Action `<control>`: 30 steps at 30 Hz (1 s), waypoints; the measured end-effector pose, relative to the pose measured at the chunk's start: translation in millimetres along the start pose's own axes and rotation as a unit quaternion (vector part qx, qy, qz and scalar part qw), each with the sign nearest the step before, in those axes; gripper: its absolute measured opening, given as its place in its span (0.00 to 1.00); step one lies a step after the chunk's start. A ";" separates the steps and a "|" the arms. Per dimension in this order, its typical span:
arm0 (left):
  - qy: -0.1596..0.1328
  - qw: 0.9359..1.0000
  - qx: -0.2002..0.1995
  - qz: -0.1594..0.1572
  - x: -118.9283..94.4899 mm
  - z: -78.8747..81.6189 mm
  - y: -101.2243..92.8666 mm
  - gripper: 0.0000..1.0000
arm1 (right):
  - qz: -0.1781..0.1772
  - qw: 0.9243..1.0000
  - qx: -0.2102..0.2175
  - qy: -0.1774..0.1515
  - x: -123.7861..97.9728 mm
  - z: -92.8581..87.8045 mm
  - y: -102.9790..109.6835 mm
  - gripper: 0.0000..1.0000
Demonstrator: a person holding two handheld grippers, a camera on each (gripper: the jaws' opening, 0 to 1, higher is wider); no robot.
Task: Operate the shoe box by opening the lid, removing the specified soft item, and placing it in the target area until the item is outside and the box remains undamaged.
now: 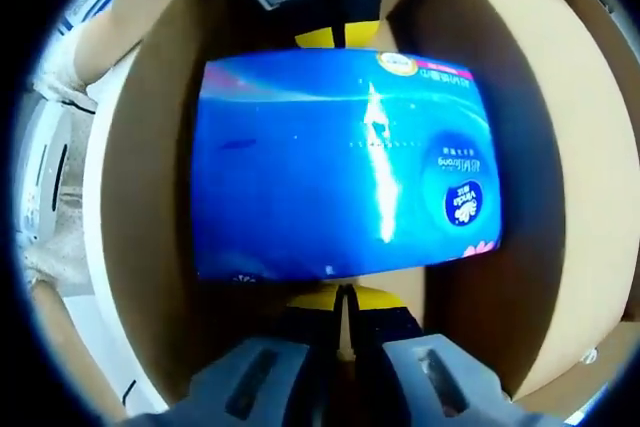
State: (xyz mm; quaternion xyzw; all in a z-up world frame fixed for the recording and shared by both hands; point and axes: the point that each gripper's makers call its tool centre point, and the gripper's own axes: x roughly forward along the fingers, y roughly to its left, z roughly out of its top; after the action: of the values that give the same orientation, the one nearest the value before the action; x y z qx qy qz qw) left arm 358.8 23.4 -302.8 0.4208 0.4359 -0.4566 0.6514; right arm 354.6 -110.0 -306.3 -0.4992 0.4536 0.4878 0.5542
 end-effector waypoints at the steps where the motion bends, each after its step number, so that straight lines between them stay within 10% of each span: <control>1: -0.002 1.000 -0.001 0.000 -0.3 -0.6 -0.3 0.00 | 0.000 1.000 0.000 -0.001 0.0 -0.2 -0.2 0.02; 19: -0.117 0.992 -0.036 -0.036 -3.0 -4.5 2.8 0.00 | 0.009 1.000 0.016 -0.025 -0.4 0.9 -1.5 0.02; 30: -0.115 0.993 -0.028 -0.015 -4.6 -4.8 0.5 0.00 | -0.002 0.998 0.059 0.014 0.2 2.9 1.7 0.02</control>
State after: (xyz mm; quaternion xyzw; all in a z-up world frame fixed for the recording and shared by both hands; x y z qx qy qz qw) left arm 357.5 29.1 -299.6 0.3404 0.3770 -0.4993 0.7019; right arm 352.9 -107.1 -306.4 -0.4733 0.4887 0.4516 0.5773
